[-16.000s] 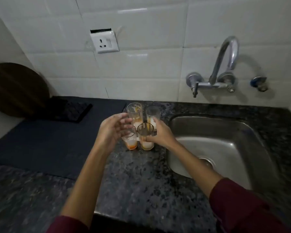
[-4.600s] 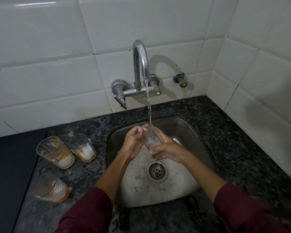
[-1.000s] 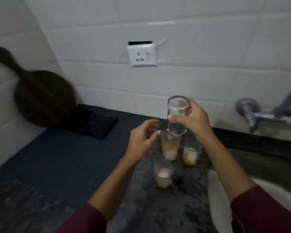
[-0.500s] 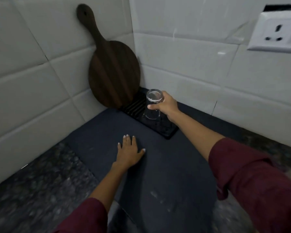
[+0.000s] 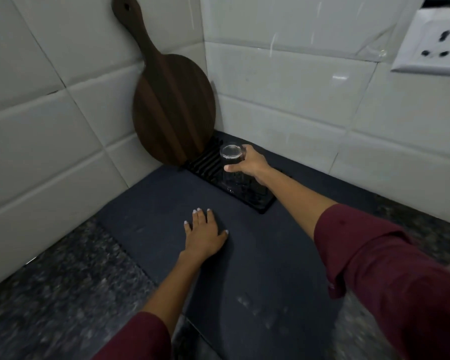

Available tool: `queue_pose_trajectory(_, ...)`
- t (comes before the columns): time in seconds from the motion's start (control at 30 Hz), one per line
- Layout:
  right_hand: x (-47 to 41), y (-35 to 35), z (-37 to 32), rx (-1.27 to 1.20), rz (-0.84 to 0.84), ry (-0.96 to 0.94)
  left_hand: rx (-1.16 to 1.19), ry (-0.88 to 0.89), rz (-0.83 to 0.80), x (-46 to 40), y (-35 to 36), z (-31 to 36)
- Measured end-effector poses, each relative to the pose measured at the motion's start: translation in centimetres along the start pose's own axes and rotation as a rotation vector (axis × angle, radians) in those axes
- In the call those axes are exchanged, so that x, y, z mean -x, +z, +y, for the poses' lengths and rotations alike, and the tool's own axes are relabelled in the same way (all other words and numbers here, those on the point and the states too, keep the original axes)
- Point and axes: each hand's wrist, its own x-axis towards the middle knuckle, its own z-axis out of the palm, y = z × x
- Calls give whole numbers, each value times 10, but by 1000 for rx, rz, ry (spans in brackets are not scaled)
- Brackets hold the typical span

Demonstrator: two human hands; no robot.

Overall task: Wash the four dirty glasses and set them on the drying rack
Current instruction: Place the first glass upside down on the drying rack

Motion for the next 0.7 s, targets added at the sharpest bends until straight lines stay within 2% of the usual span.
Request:
queue_pose_trajectory(0.1, 30, -25, -6, 1, -18, -11, 120, 88, 15, 15, -6, 26)
queue_pose_trajectory(0.27, 129, -95, -4, -102, 61, -44, 474, 411, -4, 76, -6, 103)
queue_pose_trajectory(0.37, 210, -146, 20, -174, 124, -56, 670, 464, -35, 117, 19, 144)
queue_pose_trajectory(0.43, 267, -174, 43, -206, 188, -39, 751, 512, -130, 138, 41, 164)
queue_pose_trajectory(0.53, 343, -206, 81, -343, 316, -25, 821, 604, -365, 160, 68, 184)
queue_pose_trajectory(0.6, 383, -218, 107, -434, 382, 7, 787, 640, -510, 171, 83, 194)
queue_pose_trajectory(0.7, 427, -225, 144, -520, 436, 80, 694, 642, -562, 184, 101, 209)
